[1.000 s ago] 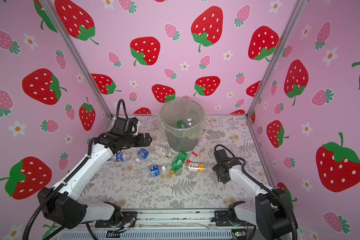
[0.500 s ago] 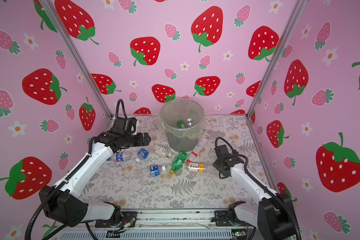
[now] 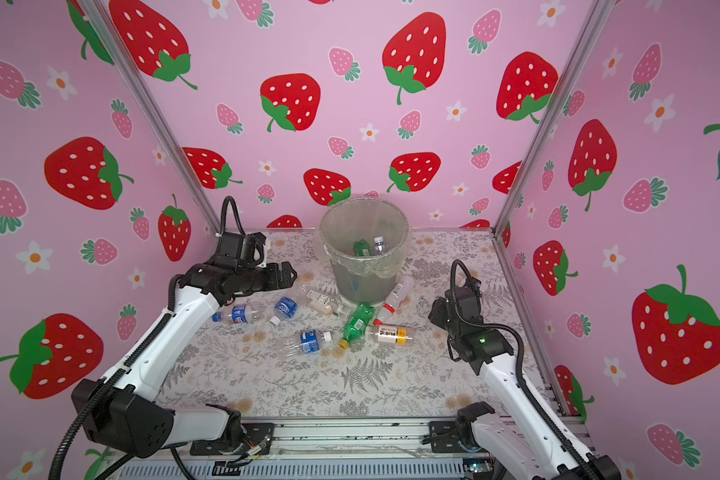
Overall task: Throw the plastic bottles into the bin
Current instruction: 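Lift the clear green-label bottle upright with the right gripper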
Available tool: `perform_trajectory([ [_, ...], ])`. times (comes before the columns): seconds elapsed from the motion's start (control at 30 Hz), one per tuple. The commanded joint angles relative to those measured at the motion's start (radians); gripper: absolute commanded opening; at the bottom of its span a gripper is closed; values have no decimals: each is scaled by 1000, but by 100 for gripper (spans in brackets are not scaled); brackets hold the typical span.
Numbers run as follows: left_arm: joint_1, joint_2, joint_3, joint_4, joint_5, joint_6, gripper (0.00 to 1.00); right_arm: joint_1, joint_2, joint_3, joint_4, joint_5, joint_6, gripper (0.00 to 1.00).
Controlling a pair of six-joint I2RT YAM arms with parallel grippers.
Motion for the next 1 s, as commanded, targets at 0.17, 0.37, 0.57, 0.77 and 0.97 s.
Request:
perform_trajectory([
  [0.17, 19, 18, 29, -2, 20, -10, 99, -1, -25, 35, 79, -20, -162, 46],
  [0.37, 25, 27, 29, -4, 14, -4, 99, 3, -90, 23, 233, -124, -211, 46],
  [0.57, 36, 38, 29, -2, 16, -7, 99, 16, -132, 46, 284, -174, -267, 46],
  [0.77, 51, 47, 29, -3, 20, -10, 99, 25, -170, 54, 300, -214, -323, 45],
  [0.97, 70, 54, 24, 8, 77, -23, 98, 33, -232, -9, 375, -271, -317, 45],
])
